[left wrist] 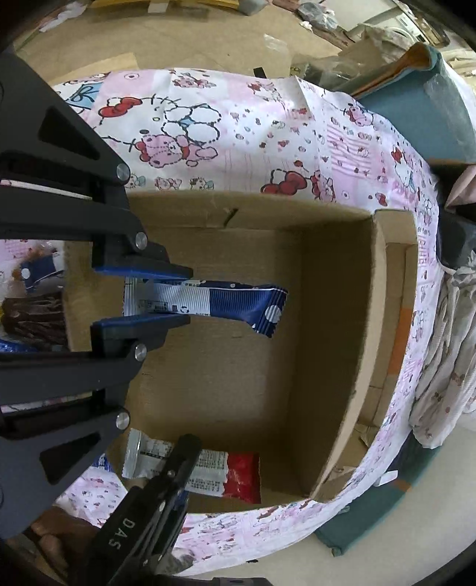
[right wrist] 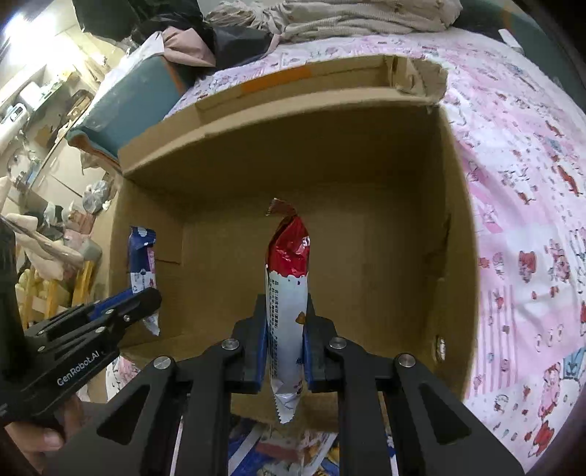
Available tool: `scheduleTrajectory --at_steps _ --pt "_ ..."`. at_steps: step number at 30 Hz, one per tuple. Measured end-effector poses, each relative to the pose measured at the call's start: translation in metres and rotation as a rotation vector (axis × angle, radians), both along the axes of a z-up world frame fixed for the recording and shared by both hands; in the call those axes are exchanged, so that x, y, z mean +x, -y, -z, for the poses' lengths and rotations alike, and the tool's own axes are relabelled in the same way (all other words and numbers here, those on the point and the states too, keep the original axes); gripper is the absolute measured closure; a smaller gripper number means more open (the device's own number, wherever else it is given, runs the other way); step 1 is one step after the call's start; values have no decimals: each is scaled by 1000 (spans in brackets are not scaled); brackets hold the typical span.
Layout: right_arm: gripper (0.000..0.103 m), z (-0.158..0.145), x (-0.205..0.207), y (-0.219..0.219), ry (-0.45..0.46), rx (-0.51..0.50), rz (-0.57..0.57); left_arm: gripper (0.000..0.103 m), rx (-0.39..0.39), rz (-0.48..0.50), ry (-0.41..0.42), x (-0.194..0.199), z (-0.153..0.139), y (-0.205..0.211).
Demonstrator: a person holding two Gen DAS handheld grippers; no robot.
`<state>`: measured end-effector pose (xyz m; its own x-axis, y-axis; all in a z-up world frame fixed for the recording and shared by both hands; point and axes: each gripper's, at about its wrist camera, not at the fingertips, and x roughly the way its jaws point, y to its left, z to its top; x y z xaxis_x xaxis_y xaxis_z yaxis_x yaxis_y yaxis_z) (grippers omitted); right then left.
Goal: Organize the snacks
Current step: 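Carry both bars into the box and open both tools to drop them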
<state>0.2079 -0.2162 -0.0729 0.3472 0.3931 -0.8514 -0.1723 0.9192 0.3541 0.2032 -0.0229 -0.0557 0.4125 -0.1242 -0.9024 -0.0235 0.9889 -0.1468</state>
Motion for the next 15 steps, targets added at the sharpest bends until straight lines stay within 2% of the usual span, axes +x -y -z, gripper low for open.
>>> scheduleTrajectory --at_steps 7,11,15 --pt "86 19 3 -3 -49 4 0 88 15 19 -21 -2 12 8" --pt "83 19 5 -2 -59 23 10 88 -21 15 -26 -2 11 7" --pt "83 20 6 -1 -60 40 15 85 -24 8 -31 -2 12 7"
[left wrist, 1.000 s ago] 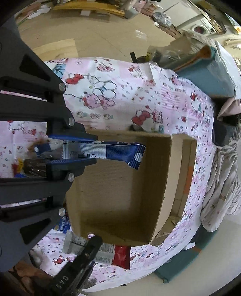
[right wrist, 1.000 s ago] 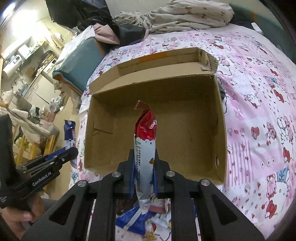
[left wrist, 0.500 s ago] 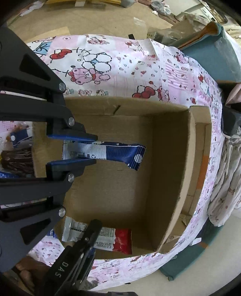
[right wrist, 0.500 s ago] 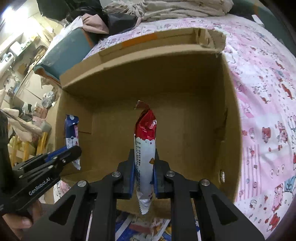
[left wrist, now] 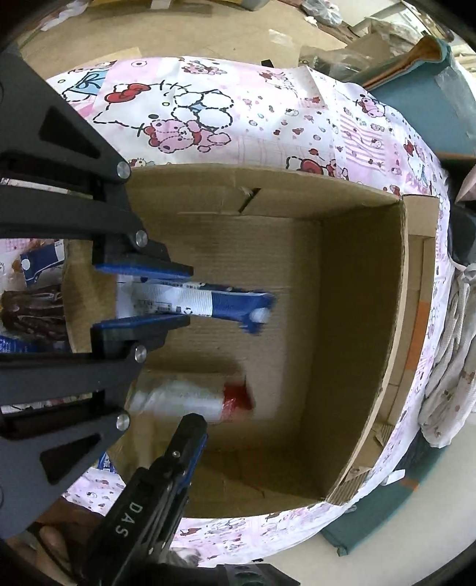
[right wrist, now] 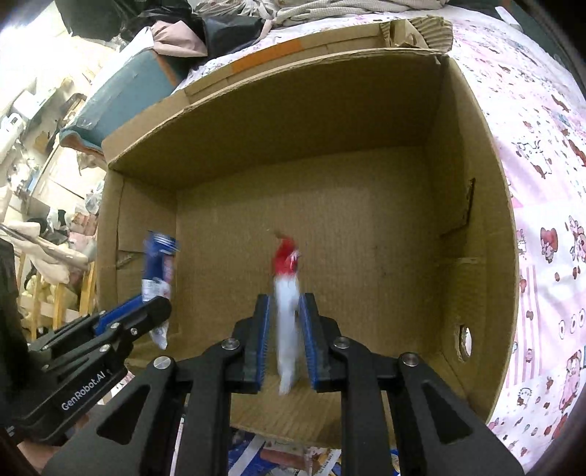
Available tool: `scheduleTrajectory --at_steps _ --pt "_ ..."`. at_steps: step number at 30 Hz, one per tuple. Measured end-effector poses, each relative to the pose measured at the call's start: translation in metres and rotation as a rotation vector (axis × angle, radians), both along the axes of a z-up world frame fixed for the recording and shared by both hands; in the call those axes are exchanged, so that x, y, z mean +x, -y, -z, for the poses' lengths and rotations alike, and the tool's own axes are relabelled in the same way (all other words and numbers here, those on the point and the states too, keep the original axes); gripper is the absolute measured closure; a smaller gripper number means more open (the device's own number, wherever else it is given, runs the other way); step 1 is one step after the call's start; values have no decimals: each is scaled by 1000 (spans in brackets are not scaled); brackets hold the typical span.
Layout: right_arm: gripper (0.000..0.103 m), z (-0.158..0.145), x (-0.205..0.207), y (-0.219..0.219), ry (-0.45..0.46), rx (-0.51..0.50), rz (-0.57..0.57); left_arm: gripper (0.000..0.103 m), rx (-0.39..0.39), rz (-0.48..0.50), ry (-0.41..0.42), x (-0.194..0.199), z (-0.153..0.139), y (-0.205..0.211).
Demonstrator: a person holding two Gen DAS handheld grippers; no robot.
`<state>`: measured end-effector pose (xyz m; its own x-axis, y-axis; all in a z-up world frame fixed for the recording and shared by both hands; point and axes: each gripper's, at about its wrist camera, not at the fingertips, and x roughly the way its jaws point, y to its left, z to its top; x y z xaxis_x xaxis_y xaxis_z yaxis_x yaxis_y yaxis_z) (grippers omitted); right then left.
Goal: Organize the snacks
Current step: 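Carry both bars into the box and open both tools to drop them, then grasp white snack packet with left tool while right tool grasps brown-white bar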
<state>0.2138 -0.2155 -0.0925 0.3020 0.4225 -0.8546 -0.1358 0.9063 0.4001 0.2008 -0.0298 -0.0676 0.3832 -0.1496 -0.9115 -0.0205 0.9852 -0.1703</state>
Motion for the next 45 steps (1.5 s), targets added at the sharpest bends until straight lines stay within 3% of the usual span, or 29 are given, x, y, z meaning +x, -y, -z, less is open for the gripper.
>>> scheduleTrajectory --at_steps 3,4,7,8,10,15,24,30,42,45 --pt "82 0 2 3 -10 9 10 69 -6 -7 -5 -1 -1 2" --pt "82 0 1 3 -11 7 11 59 -4 -8 -3 -2 -2 2" --pt "56 -3 0 4 4 -11 13 39 6 2 11 -4 -7 6" --pt "39 -6 -1 5 13 -9 17 35 9 4 14 -4 -9 8" --pt "37 -14 -2 8 44 -11 34 30 8 1 29 -5 -13 8" --pt "36 -31 -3 16 95 -22 61 30 3 -14 48 -5 -21 4" --pt "34 -56 -18 39 96 21 130 30 -19 -64 73 -20 -40 -16" --pt "26 -63 -39 47 97 1 135 30 -17 -109 73 -39 -46 -34" --pt "25 -30 -91 75 -32 39 220 32 -60 -227 -98 -78 -1 -61" --pt "25 -23 -102 82 -60 46 233 41 -58 -219 -131 -77 14 -56"
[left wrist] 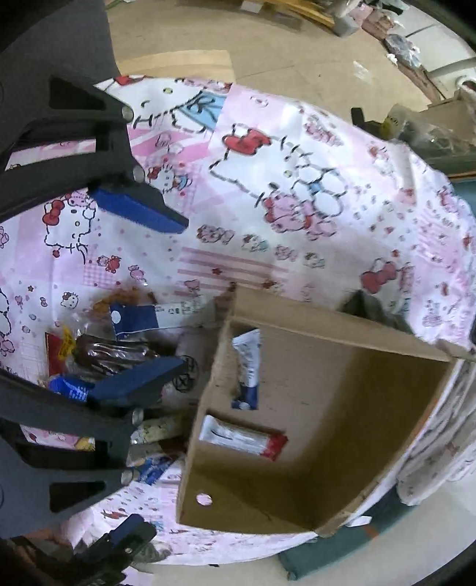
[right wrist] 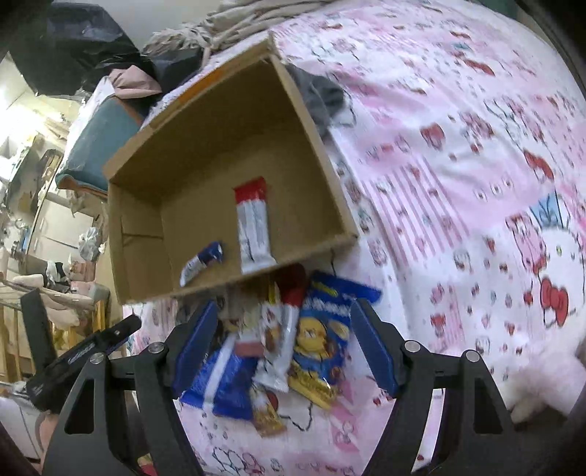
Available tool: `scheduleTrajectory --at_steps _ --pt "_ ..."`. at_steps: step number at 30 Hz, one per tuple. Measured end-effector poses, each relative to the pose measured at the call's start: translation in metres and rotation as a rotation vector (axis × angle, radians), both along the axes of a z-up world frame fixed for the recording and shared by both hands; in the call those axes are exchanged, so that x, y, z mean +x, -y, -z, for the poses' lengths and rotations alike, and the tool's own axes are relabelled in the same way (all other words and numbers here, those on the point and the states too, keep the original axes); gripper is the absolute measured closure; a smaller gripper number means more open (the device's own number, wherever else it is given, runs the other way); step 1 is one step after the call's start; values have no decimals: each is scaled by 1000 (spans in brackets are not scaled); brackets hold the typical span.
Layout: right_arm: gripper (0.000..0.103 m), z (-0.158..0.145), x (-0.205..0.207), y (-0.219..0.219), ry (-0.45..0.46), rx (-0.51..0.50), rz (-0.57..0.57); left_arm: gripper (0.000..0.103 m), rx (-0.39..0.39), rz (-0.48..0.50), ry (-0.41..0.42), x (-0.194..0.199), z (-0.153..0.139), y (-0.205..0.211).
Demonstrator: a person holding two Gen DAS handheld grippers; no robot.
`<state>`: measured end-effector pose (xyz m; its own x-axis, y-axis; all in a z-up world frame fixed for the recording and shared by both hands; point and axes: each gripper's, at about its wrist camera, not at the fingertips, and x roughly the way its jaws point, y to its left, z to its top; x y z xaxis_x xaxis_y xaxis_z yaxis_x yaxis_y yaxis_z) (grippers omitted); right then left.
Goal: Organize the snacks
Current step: 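Grasp white snack packet with left tool while right tool grasps brown-white bar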
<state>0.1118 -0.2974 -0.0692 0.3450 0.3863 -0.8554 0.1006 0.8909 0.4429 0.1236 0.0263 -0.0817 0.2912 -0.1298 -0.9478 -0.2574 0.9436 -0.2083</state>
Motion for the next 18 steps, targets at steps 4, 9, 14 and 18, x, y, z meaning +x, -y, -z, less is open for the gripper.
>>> scheduleTrajectory --at_steps 4,9,14,18 --pt "25 7 -11 14 -27 10 27 46 -8 15 -47 1 19 10" --pt "25 11 -18 29 -39 11 62 56 9 60 -80 8 39 25" --pt "25 13 -16 32 -46 6 76 94 -3 89 -85 9 34 26" --pt "25 15 -13 30 -56 6 71 94 -19 95 -62 -10 8 20"
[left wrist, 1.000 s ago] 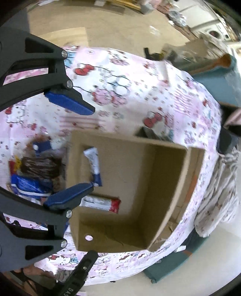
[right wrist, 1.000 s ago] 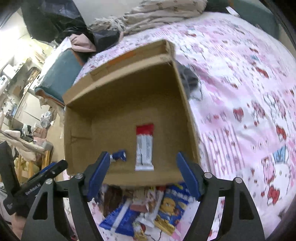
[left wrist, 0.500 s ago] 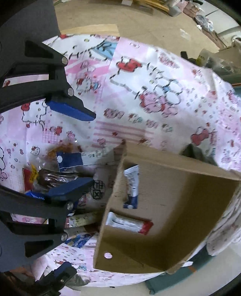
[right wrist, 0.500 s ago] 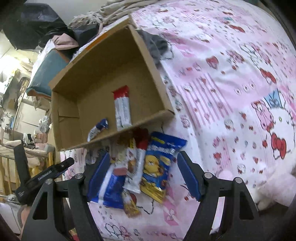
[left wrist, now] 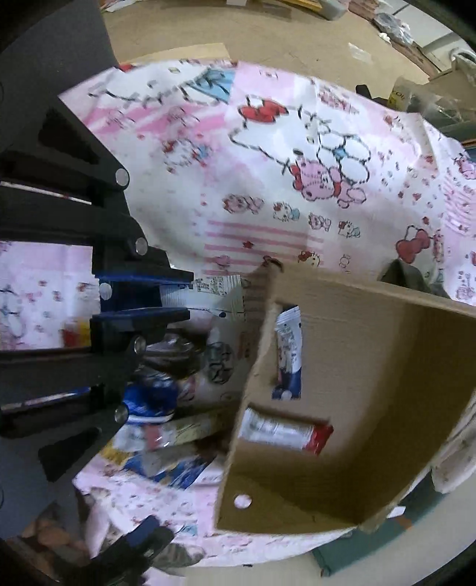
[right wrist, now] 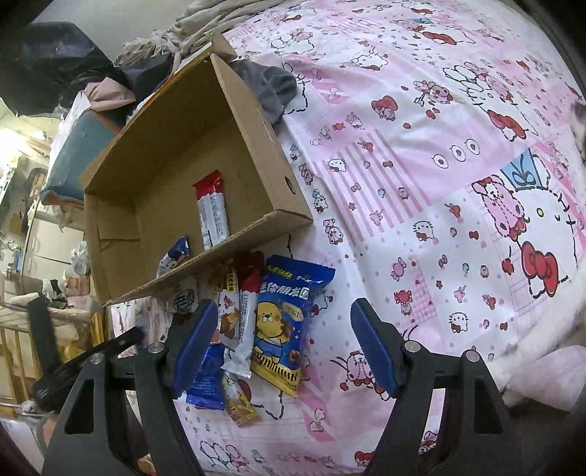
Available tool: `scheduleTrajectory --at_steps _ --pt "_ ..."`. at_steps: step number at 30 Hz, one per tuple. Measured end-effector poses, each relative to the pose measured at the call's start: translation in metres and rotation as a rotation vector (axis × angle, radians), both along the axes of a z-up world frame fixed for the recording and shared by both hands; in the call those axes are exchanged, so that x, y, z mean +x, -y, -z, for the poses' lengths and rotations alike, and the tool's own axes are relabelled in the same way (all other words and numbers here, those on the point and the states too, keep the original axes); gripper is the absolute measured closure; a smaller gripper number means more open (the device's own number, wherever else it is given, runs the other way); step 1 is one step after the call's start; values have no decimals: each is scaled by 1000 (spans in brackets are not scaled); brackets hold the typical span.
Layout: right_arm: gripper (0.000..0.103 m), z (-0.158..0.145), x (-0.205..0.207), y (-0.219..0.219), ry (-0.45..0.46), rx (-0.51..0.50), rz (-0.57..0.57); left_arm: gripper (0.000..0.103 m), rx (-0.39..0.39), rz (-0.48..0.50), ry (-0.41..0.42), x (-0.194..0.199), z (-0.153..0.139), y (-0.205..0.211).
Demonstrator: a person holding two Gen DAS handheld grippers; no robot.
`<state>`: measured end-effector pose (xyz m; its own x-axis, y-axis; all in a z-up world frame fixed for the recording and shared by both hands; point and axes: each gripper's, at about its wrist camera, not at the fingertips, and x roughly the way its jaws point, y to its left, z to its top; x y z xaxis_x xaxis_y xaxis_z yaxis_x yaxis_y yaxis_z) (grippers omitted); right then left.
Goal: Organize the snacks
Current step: 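Grasp white snack packet with left tool while right tool grasps brown-white bar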
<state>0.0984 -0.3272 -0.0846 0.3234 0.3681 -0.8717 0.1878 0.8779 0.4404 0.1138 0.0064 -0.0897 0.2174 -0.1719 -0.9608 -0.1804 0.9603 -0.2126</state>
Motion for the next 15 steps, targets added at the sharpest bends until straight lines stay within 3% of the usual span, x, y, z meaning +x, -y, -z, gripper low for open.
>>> scheduleTrajectory --at_steps 4,7,15 --pt "27 5 3 -10 -16 49 -28 94 -13 -11 -2 -20 -9 -5" --pt "36 7 6 -25 -16 72 -71 94 0 -10 3 -30 -17 -6" --pt "53 20 25 -74 -24 -11 -192 94 -14 -66 25 -44 -25 -23"
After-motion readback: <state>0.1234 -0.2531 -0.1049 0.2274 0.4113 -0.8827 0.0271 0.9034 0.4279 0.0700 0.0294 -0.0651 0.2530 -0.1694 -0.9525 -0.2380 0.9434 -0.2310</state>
